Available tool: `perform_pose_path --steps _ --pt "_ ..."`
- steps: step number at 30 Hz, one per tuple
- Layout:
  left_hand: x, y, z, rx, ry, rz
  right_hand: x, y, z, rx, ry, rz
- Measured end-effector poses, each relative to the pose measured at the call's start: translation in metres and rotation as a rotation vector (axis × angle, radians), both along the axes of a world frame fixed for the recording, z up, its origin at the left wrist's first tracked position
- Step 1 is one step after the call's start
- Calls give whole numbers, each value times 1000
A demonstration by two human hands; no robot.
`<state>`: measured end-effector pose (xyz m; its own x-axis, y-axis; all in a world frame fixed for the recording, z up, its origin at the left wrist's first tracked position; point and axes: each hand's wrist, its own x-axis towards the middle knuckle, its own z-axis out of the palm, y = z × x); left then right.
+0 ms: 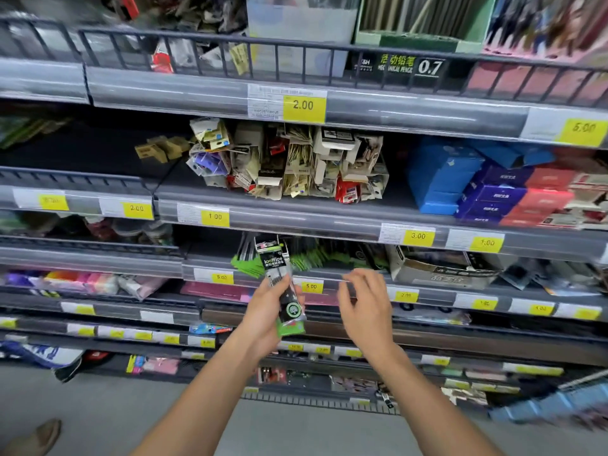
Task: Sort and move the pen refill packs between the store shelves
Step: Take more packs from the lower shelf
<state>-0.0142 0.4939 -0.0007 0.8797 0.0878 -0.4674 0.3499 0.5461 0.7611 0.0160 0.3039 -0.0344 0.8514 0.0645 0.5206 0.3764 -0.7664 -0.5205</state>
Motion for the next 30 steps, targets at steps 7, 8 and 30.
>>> perform_pose_path --steps 7,8,30 --pt "-21 25 -5 -54 42 35 67 66 12 -231 439 -33" --pt "-22 28 -5 -53 39 36 72 72 11 -234 460 -43" --pt "-5 8 14 -296 71 8 -76 82 8 -17 -274 133"
